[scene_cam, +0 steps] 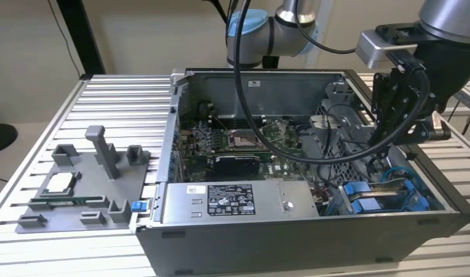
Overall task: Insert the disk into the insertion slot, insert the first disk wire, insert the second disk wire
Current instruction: 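Insert the first disk wire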
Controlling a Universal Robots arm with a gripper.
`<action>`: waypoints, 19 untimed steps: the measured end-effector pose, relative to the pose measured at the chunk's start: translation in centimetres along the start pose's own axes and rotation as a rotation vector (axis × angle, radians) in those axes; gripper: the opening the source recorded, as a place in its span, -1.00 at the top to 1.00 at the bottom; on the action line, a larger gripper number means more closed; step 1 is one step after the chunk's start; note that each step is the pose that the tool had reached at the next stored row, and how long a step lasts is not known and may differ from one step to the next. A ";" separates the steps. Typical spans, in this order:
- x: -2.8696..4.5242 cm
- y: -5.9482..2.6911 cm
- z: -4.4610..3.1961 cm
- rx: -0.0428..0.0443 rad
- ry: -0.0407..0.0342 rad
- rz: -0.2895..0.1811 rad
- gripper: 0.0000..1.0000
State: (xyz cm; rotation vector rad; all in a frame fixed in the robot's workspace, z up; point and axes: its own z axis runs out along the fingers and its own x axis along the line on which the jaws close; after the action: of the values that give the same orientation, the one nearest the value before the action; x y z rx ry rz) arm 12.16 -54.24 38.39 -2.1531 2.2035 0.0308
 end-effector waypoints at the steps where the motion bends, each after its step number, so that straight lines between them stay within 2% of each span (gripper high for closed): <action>1: 0.02 -0.13 0.01 -0.0001 0.0001 0.000 1.00; 5: 0.29 -0.73 0.09 -0.0017 0.0000 0.000 1.00; 9: 0.90 -1.19 0.21 -0.0033 0.0001 0.000 1.00; 16: 2.32 -1.52 0.46 -0.0038 0.0002 0.000 1.00; 19: 2.47 -1.55 0.51 -0.0038 0.0000 0.000 1.00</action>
State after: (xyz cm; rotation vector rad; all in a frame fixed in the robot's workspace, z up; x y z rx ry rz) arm 13.67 -56.72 37.78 -2.1548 2.2056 0.0350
